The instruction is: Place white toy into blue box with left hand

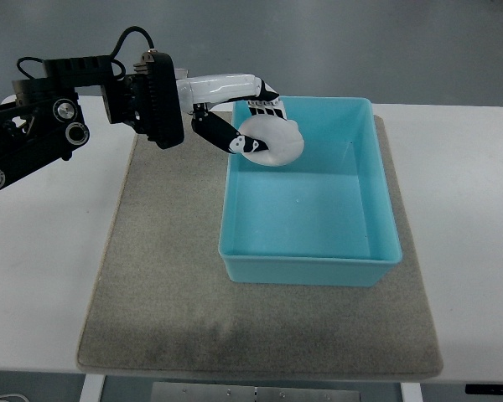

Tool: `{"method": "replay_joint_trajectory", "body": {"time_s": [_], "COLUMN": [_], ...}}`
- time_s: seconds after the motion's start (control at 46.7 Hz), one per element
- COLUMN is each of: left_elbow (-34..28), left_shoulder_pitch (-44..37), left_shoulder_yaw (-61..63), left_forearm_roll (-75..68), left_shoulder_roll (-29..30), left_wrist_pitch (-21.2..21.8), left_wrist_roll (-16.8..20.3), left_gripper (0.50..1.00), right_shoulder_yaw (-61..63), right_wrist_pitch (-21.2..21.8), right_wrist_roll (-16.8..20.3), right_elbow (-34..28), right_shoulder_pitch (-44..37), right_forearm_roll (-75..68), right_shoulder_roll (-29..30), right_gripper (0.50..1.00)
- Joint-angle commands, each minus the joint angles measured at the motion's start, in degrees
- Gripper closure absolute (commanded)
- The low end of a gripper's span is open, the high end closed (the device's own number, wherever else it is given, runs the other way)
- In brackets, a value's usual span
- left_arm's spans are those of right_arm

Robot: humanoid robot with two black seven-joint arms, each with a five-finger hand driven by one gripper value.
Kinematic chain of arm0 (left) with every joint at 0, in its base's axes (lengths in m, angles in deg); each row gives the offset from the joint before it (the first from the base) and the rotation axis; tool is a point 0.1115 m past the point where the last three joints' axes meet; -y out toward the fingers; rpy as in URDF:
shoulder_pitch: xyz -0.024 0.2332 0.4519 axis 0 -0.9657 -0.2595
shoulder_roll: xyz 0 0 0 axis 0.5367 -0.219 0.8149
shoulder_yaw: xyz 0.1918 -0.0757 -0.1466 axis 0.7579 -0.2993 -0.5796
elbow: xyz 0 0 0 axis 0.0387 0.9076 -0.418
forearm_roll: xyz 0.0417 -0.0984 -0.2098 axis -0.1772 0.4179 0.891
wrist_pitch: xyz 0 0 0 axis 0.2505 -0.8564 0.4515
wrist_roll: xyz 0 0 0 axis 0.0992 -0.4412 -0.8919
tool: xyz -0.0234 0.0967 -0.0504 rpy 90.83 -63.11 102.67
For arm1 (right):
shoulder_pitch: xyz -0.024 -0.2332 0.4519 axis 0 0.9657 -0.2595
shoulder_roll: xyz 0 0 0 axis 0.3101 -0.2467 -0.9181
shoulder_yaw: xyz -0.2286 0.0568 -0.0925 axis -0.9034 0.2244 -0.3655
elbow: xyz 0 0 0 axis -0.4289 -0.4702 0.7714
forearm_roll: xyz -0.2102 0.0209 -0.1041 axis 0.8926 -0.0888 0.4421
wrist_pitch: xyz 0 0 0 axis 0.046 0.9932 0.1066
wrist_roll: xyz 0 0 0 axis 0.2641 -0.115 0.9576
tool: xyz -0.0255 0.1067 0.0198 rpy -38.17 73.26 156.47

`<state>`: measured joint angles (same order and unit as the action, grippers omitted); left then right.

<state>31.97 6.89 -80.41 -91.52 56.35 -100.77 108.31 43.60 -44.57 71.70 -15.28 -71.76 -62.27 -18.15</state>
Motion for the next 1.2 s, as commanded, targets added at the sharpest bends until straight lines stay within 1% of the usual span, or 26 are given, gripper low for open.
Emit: {"method": "replay_joint_trajectory", "body": {"time_s": [0.0, 0.086, 0.107, 0.15, 0.171, 0.193, 0.236, 0.257, 0.278, 0.3, 0.321, 0.343, 0.428, 0.728, 0.835, 0.899, 1.028, 1.178], "left_elbow": [-0.34, -0.34, -0.34, -0.34, -0.34, -0.34, -0.34, -0.34, -0.43, -0.43, -0.43, -0.43, -0.51, -1.31, -3.15, -4.99, -7.98, -11.85], "left_shoulder_pitch": [-0.36, -0.88, -1.06, -1.67, -1.94, -2.11, -2.47, -2.73, -2.9, -3.08, -3.34, -3.43, -3.87, -5.1, -5.1, -5.1, -5.02, -5.02], "left_shoulder_yaw": [1.95, 2.92, 2.92, 2.92, 2.92, 2.92, 2.92, 2.92, 2.92, 2.92, 2.92, 2.84, 2.84, 2.66, 1.87, 1.61, 1.52, 0.82], "left_forearm_roll": [-0.1, -0.1, -0.1, -0.01, 0.08, 0.08, 0.25, 0.34, 0.43, 0.52, 0.6, 0.69, 0.87, 1.31, 2.53, 5.86, 17.11, 28.28], "left_shoulder_roll": [-1.45, -2.68, -2.86, -3.39, -3.65, -3.83, -4.18, -4.35, -4.44, -4.53, -4.62, -4.71, -4.71, -4.62, -4.62, -4.53, -4.09, -4.0], "left_wrist_pitch": [-0.03, 0.06, 0.06, -0.03, -0.03, 0.05, 0.06, 0.06, 0.06, 0.06, 0.06, 0.14, 0.14, 0.76, 1.02, 1.63, 3.13, 6.91], "left_wrist_roll": [0.01, 0.01, 0.01, 0.01, 0.01, 0.01, -0.08, -0.08, -0.08, -0.08, -0.08, -0.08, -0.08, -0.16, -0.16, -0.16, -0.16, -0.16], "left_gripper": [1.0, 1.0, 0.99, 0.952, 0.922, 0.869, 0.71, 0.646, 0.6, 0.566, 0.542, 0.532, 0.508, 0.506, 0.506, 0.506, 0.508, 0.508], "right_shoulder_yaw": [0.0, 0.0, 0.0, 0.0, 0.0, 0.0, 0.0, 0.0, 0.0, 0.0, 0.0, 0.0, 0.0, 0.0, 0.0, 0.0, 0.0, 0.0], "right_wrist_pitch": [0.0, 0.0, 0.0, 0.0, 0.0, 0.0, 0.0, 0.0, 0.0, 0.0, 0.0, 0.0, 0.0, 0.0, 0.0, 0.0, 0.0, 0.0], "right_wrist_roll": [0.0, 0.0, 0.0, 0.0, 0.0, 0.0, 0.0, 0.0, 0.0, 0.0, 0.0, 0.0, 0.0, 0.0, 0.0, 0.0, 0.0, 0.0], "right_elbow": [0.0, 0.0, 0.0, 0.0, 0.0, 0.0, 0.0, 0.0, 0.0, 0.0, 0.0, 0.0, 0.0, 0.0, 0.0, 0.0, 0.0, 0.0], "right_shoulder_pitch": [0.0, 0.0, 0.0, 0.0, 0.0, 0.0, 0.0, 0.0, 0.0, 0.0, 0.0, 0.0, 0.0, 0.0, 0.0, 0.0, 0.0, 0.0], "right_forearm_roll": [0.0, 0.0, 0.0, 0.0, 0.0, 0.0, 0.0, 0.0, 0.0, 0.0, 0.0, 0.0, 0.0, 0.0, 0.0, 0.0, 0.0, 0.0], "right_shoulder_roll": [0.0, 0.0, 0.0, 0.0, 0.0, 0.0, 0.0, 0.0, 0.0, 0.0, 0.0, 0.0, 0.0, 0.0, 0.0, 0.0, 0.0, 0.0], "right_gripper": [0.564, 0.564, 0.564, 0.564, 0.564, 0.564, 0.564, 0.564, 0.564, 0.564, 0.564, 0.564, 0.564, 0.564, 0.564, 0.564, 0.564, 0.564]}}
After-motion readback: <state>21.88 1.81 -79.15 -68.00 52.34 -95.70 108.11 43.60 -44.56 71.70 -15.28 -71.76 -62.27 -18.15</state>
